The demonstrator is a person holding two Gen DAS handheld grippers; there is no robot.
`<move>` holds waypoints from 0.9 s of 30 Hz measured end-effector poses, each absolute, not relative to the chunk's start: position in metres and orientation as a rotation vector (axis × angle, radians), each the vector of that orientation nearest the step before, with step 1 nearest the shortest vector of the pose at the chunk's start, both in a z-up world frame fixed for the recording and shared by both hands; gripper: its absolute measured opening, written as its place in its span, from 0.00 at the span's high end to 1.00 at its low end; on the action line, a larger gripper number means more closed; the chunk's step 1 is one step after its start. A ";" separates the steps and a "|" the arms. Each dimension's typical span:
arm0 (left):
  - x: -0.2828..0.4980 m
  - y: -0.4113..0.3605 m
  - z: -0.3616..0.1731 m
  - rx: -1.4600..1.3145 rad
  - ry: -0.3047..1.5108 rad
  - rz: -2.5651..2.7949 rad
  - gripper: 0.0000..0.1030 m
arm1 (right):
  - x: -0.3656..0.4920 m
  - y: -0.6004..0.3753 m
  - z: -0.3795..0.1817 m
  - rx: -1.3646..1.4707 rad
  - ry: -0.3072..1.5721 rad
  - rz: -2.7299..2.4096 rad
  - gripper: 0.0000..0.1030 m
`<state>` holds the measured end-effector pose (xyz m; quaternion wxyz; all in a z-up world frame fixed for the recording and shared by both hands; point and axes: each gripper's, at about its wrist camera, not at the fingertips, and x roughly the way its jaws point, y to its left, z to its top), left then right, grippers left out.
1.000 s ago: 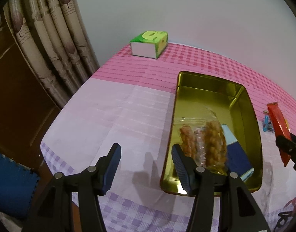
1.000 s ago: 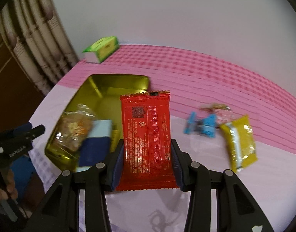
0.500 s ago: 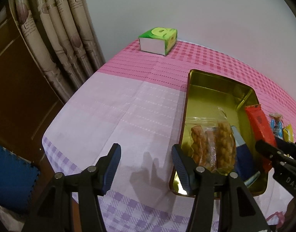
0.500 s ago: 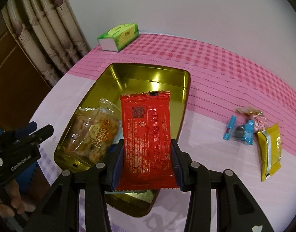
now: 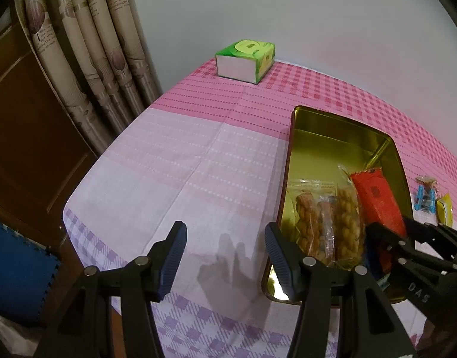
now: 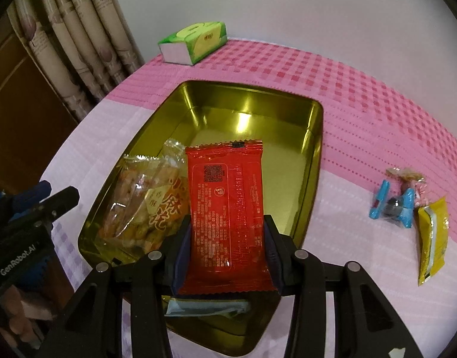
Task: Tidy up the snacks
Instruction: 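Carry the red packet into the tin and open the right tool, then move the right tool to the yellow-and-silver bag and grasp it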
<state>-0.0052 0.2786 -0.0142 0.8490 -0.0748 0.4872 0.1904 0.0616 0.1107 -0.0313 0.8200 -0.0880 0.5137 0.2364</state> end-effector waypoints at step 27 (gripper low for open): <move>-0.003 0.273 -0.014 -0.154 1.023 0.390 0.46 | 0.050 0.102 -0.010 -0.207 1.012 0.540 0.40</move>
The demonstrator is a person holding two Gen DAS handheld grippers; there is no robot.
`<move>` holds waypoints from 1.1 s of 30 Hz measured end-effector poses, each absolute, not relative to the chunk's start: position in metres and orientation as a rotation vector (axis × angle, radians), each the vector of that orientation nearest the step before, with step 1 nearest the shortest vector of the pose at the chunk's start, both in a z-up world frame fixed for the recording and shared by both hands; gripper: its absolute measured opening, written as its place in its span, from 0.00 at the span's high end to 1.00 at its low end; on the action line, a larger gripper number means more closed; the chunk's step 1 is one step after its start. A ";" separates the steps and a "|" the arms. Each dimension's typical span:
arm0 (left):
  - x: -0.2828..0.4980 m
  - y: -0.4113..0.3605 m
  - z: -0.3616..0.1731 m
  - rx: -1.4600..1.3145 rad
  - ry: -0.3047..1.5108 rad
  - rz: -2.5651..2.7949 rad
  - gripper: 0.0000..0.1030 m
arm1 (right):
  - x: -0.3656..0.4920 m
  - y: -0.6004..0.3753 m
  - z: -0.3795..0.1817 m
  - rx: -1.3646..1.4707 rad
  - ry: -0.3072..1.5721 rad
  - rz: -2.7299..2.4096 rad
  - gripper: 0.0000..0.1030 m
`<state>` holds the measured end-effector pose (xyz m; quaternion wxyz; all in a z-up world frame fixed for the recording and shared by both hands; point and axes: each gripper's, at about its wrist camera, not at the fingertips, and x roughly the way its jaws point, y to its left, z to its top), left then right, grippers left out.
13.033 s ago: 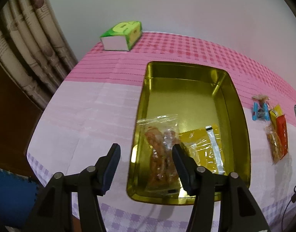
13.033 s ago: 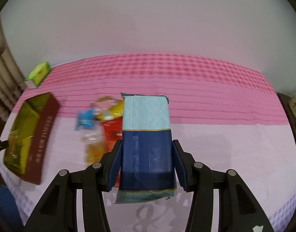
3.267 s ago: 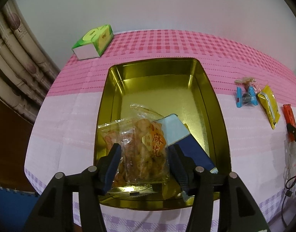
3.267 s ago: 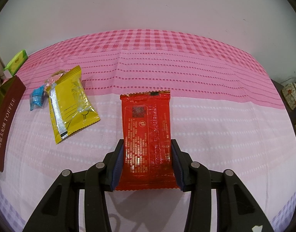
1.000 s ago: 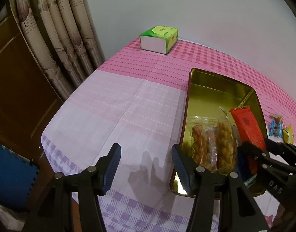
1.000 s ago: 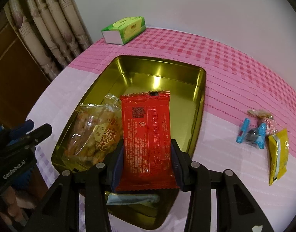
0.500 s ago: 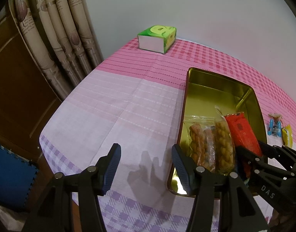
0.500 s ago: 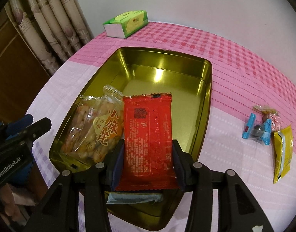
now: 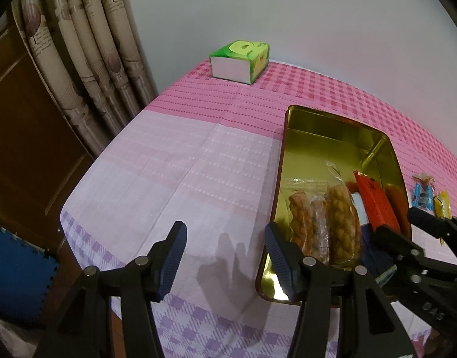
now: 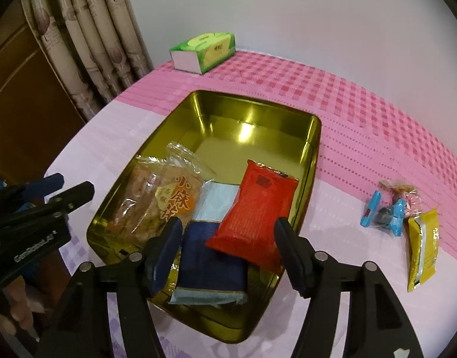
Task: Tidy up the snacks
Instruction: 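Move the right tool to the yellow-and-silver bag and grasp it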
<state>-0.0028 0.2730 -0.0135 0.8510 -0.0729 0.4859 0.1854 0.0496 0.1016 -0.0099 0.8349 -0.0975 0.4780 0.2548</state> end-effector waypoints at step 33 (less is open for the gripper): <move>-0.001 0.263 -0.014 -0.092 0.995 0.373 0.46 | 0.112 -0.131 -0.041 -0.170 0.988 0.181 0.24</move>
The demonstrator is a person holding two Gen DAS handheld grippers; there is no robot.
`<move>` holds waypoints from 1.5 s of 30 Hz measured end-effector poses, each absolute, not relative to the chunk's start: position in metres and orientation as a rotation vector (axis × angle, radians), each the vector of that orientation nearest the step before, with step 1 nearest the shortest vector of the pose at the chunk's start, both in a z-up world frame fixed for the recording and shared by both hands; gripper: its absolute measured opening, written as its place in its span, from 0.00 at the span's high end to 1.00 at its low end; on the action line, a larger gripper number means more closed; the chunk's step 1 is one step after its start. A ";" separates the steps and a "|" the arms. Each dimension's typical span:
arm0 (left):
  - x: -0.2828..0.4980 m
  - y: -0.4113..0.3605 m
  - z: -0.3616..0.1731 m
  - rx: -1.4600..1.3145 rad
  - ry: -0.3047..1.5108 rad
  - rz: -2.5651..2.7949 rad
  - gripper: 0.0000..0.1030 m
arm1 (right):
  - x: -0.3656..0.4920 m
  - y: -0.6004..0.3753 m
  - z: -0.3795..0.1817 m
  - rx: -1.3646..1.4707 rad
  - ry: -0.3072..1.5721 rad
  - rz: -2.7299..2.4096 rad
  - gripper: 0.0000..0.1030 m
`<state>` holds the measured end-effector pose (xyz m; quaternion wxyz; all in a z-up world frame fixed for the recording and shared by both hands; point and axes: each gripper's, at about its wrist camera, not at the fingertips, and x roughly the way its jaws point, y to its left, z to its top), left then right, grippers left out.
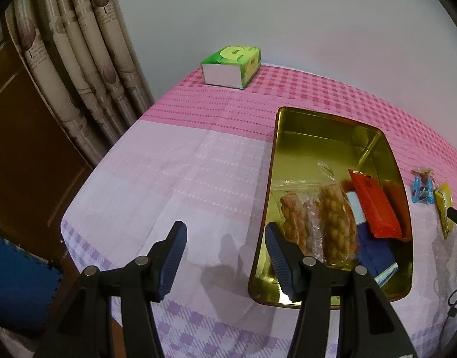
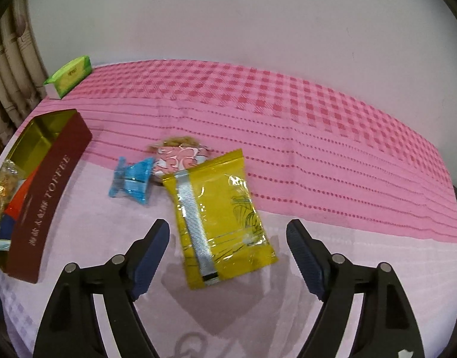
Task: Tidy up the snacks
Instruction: 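Move the right tool to the yellow-and-silver bag and grasp it, then grasp the blue wrapped candy with the left tool while the right tool holds the yellow bag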
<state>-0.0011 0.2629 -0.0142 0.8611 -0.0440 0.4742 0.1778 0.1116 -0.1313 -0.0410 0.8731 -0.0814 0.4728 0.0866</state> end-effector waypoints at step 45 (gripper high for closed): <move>0.110 0.014 -0.028 0.059 1.058 -0.136 0.46 | 0.103 -0.230 -0.061 -0.098 0.903 0.130 0.49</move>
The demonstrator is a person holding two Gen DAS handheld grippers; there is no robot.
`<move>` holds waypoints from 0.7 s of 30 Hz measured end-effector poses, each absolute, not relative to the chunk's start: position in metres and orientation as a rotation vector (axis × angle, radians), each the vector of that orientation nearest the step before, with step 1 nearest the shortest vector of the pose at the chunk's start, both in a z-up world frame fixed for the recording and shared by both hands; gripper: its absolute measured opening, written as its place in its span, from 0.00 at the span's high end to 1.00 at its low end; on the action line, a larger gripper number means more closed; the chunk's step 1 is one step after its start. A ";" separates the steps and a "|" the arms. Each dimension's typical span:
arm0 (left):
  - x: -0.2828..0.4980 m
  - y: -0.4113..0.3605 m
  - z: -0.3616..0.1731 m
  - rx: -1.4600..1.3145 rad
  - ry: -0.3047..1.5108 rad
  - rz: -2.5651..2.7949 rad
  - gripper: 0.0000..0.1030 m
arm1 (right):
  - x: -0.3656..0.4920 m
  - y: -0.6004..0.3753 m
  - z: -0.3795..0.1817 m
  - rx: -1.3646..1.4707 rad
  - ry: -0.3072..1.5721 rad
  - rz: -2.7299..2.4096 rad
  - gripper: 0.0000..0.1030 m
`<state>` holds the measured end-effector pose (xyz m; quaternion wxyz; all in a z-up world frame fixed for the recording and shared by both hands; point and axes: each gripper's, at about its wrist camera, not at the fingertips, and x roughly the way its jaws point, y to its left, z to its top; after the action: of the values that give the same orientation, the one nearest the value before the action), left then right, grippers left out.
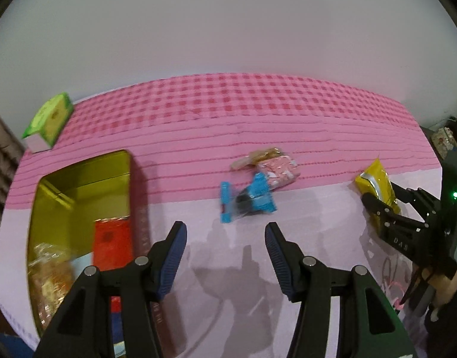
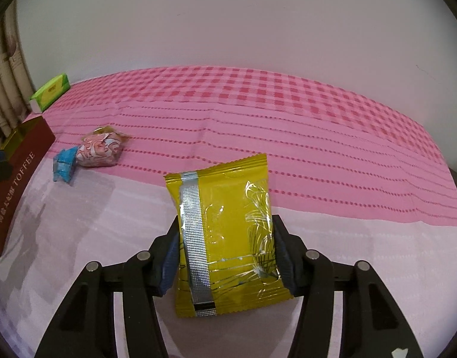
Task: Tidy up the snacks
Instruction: 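Grasp the blue wrapped candy with the left tool while the right tool holds the yellow bag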
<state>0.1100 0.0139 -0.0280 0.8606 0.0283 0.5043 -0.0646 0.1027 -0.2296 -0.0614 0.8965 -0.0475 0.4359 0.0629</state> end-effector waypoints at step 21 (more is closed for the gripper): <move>0.164 -0.001 -0.074 -0.035 1.157 -0.156 0.46 | 0.101 -0.229 -0.062 -0.096 0.902 0.131 0.46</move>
<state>0.1643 -0.0009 -0.0742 0.8342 -0.0164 0.5463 -0.0735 0.1008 -0.2292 -0.0621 0.8969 -0.0464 0.4353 0.0633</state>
